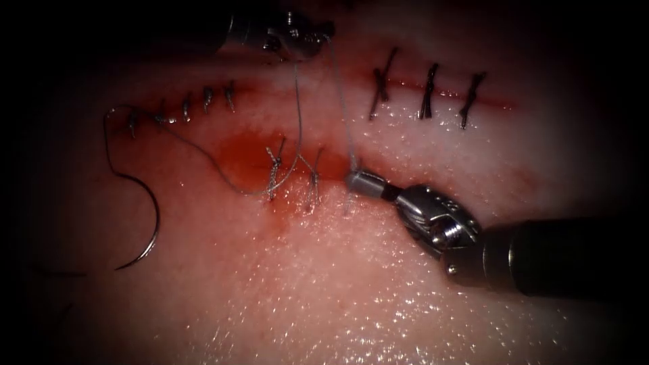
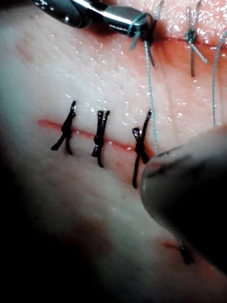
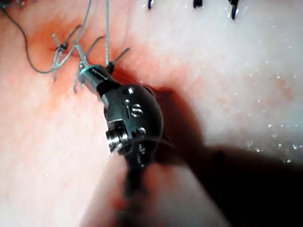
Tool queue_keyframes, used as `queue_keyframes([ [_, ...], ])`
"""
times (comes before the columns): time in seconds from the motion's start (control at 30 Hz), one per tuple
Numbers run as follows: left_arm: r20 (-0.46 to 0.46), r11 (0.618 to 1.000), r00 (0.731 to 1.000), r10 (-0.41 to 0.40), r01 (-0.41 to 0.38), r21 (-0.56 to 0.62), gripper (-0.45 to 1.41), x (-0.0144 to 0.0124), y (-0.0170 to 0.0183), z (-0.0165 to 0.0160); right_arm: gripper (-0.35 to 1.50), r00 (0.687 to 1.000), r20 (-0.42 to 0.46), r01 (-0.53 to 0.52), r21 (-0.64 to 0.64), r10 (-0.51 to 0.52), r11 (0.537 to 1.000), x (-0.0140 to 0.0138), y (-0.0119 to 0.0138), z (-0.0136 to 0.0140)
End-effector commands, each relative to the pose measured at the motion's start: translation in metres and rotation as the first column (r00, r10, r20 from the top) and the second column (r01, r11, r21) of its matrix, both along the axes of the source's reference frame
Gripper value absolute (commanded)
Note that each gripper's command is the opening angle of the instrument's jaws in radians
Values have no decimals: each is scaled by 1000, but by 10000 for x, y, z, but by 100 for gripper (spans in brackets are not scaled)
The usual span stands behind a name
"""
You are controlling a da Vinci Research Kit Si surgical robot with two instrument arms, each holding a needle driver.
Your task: Wound Closure
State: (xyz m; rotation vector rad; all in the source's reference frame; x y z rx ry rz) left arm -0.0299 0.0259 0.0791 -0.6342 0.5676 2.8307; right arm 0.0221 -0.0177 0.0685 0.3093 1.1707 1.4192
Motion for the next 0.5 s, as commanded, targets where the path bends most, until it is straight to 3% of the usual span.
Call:
queue_keyframes([
  [0.03, 2, 1000, 1000, -7, 7, -6, -45, -9, 4, 7, -35, 999, 22, 40, -37, -39, 999, 5, -15, 7],
  [0.13, 18, 1000, 1000, -23, 24, -20, -45, -21, 21, 11, -35, 977, 35, 212, -157, -209, 965, 4, -22, 4],
  [0.2, 26, 999, 999, -38, 39, -34, -45, -27, 32, 12, -35, 964, 24, 264, -199, -264, 944, 4, -26, 1],
  [0.5, 84, 992, 994, -67, 75, -101, -45, -27, 78, 1, -35, 964, 15, 260, -228, -264, 938, 3, -26, 1],
])
